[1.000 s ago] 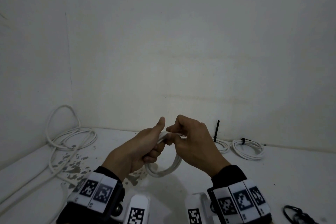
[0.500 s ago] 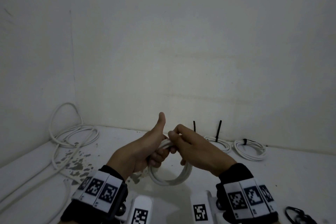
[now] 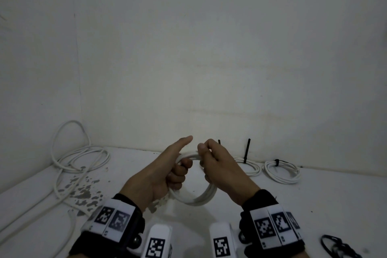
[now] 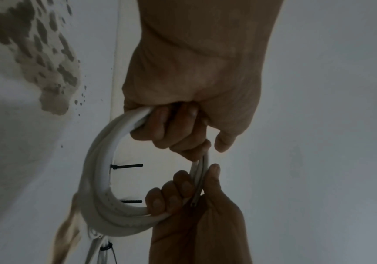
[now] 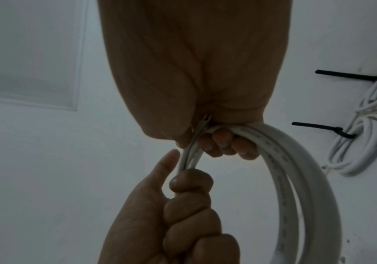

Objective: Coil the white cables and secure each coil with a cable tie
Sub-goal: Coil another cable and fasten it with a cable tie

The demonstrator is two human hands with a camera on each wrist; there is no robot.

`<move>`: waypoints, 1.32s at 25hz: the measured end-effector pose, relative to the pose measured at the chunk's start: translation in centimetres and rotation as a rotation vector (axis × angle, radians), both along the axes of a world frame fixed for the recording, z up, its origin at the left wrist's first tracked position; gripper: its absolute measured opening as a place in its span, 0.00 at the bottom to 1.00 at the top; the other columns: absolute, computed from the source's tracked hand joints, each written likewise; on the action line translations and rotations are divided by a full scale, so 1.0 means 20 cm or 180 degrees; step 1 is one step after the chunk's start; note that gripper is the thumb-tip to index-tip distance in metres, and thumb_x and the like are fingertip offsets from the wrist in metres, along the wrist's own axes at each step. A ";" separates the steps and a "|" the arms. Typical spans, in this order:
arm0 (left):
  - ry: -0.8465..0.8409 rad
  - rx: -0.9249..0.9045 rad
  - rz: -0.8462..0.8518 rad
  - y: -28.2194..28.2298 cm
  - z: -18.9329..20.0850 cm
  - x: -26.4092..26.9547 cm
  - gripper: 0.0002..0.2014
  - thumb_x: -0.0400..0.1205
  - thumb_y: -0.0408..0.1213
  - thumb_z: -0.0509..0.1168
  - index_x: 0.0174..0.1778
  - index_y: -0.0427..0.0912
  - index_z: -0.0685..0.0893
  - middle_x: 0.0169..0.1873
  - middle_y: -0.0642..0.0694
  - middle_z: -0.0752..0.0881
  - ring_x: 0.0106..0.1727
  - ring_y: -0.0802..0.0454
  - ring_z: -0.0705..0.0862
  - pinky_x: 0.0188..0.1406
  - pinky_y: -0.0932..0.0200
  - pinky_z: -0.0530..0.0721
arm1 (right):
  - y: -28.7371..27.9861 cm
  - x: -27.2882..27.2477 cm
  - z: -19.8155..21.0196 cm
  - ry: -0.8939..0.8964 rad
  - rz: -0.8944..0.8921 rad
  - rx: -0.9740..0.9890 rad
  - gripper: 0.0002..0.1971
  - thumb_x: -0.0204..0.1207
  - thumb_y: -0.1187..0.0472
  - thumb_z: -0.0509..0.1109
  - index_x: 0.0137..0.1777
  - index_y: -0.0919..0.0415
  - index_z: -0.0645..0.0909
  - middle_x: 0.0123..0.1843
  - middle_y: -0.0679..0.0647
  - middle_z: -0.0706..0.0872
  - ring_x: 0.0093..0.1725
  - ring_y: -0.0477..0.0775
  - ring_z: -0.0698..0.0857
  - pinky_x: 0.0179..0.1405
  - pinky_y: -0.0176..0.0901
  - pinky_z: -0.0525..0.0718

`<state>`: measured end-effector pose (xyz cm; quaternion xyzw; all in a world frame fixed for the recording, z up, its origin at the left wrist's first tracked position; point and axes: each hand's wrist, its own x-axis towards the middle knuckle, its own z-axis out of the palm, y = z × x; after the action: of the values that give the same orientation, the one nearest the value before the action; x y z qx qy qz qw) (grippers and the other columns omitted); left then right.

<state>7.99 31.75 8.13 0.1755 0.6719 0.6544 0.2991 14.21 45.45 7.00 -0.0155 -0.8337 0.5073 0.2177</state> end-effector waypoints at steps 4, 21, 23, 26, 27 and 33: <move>0.0324 -0.0108 0.0388 0.04 -0.03 0.02 0.24 0.84 0.54 0.61 0.26 0.45 0.69 0.18 0.52 0.59 0.18 0.55 0.55 0.21 0.62 0.54 | 0.02 0.02 0.01 -0.0150 0.0125 -0.0200 0.17 0.90 0.50 0.56 0.41 0.58 0.70 0.32 0.55 0.74 0.29 0.51 0.74 0.34 0.49 0.80; 0.0232 -0.0220 -0.0047 0.56 -0.16 0.35 0.21 0.89 0.49 0.52 0.31 0.43 0.70 0.17 0.52 0.61 0.16 0.56 0.56 0.18 0.66 0.54 | 0.84 0.87 0.06 -0.3415 -0.0586 0.2142 0.28 0.83 0.39 0.61 0.55 0.66 0.87 0.45 0.57 0.93 0.32 0.51 0.86 0.31 0.38 0.81; 0.0218 -0.0186 -0.0130 0.67 -0.16 0.40 0.21 0.89 0.48 0.51 0.31 0.43 0.69 0.17 0.52 0.60 0.17 0.56 0.55 0.18 0.67 0.54 | 0.85 0.93 0.01 -0.3623 -0.0541 0.2340 0.31 0.78 0.34 0.66 0.56 0.65 0.88 0.49 0.58 0.93 0.34 0.51 0.86 0.31 0.38 0.82; 0.0145 -0.0188 -0.0239 0.79 -0.16 0.48 0.21 0.89 0.48 0.51 0.32 0.43 0.69 0.17 0.52 0.60 0.17 0.57 0.55 0.17 0.66 0.54 | 0.84 0.96 -0.05 -0.3449 -0.0588 0.2395 0.23 0.78 0.44 0.73 0.59 0.66 0.86 0.43 0.57 0.90 0.31 0.49 0.82 0.28 0.35 0.80; 0.0112 -0.0202 -0.0269 0.81 -0.16 0.50 0.20 0.89 0.48 0.51 0.32 0.43 0.69 0.17 0.53 0.59 0.17 0.57 0.55 0.17 0.66 0.53 | 0.84 0.96 -0.07 -0.3352 -0.0677 0.2442 0.19 0.79 0.50 0.74 0.61 0.65 0.85 0.37 0.54 0.86 0.29 0.47 0.80 0.26 0.34 0.79; 0.0033 -0.0317 -0.0460 0.92 -0.21 0.60 0.21 0.89 0.50 0.50 0.34 0.42 0.70 0.19 0.52 0.59 0.18 0.56 0.55 0.18 0.65 0.54 | 0.87 0.99 -0.15 -0.3051 -0.1130 0.2067 0.16 0.77 0.55 0.75 0.58 0.66 0.84 0.46 0.57 0.82 0.32 0.51 0.78 0.36 0.45 0.86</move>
<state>19.97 50.09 4.00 0.2117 0.6908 0.5960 0.3504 34.03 62.80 4.08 -0.3139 -0.9358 0.1194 -0.1071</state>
